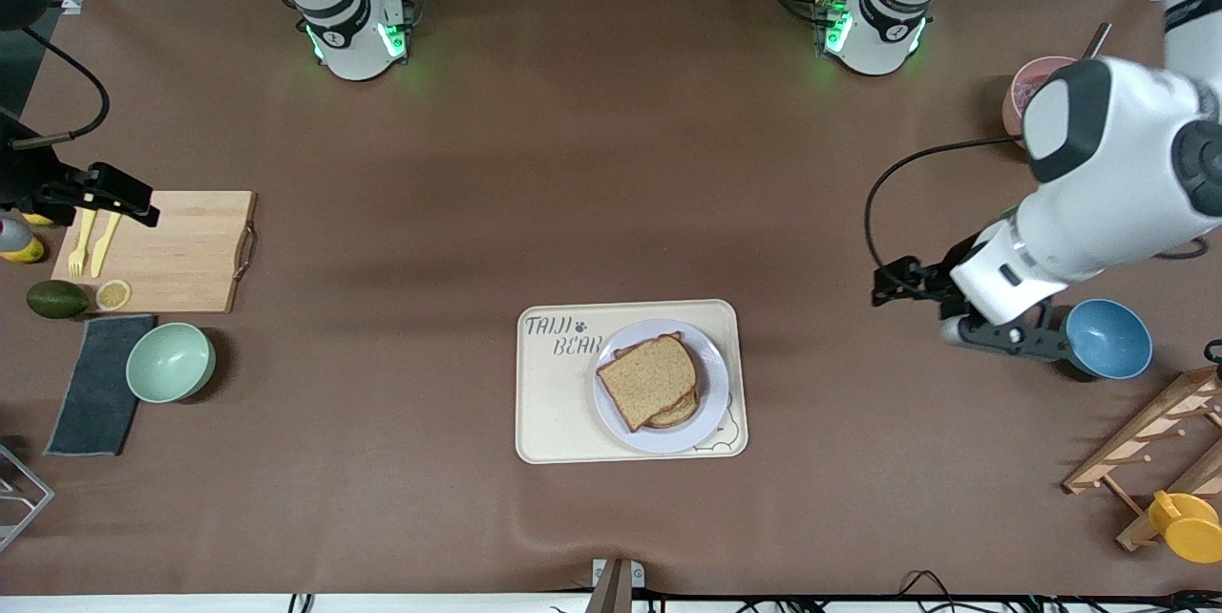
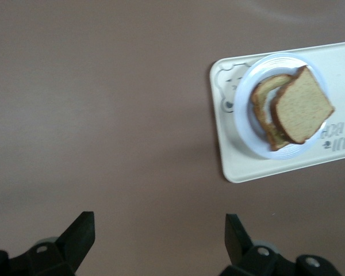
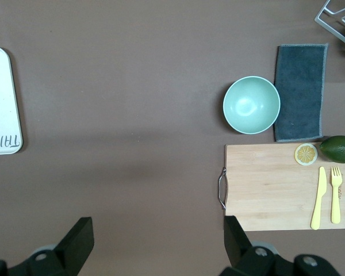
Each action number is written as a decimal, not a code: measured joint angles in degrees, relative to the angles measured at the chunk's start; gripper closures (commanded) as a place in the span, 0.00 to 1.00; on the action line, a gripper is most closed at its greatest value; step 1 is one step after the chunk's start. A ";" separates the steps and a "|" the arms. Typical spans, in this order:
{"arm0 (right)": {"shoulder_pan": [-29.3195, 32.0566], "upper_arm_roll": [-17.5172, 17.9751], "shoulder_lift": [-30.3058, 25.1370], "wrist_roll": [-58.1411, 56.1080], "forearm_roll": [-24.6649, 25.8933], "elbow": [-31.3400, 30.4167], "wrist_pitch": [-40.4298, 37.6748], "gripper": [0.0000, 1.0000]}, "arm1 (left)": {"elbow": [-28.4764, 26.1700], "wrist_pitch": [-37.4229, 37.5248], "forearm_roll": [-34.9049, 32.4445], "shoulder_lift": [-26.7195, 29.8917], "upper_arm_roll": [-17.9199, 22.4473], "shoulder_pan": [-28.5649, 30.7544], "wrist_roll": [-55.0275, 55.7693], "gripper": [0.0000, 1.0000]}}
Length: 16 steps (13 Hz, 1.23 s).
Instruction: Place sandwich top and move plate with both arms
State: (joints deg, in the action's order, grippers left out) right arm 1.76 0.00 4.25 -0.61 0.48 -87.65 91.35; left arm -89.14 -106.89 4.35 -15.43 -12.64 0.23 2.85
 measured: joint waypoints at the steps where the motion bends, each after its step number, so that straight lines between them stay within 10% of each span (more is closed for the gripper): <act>1: 0.00 0.00 0.00 0.00 0.00 0.00 0.00 0.00 | 0.26 2.53 -2.58 1.66 0.04 0.16 0.55 0.00; 16: -0.01 0.01 0.01 0.00 0.00 0.01 0.00 0.00 | 8.05 21.92 -6.52 11.56 0.49 7.31 0.91 0.00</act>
State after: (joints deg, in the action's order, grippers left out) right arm 1.75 0.01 4.26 -0.61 0.48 -87.64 91.35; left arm -81.09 -84.97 -2.18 -3.87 -12.15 7.54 3.76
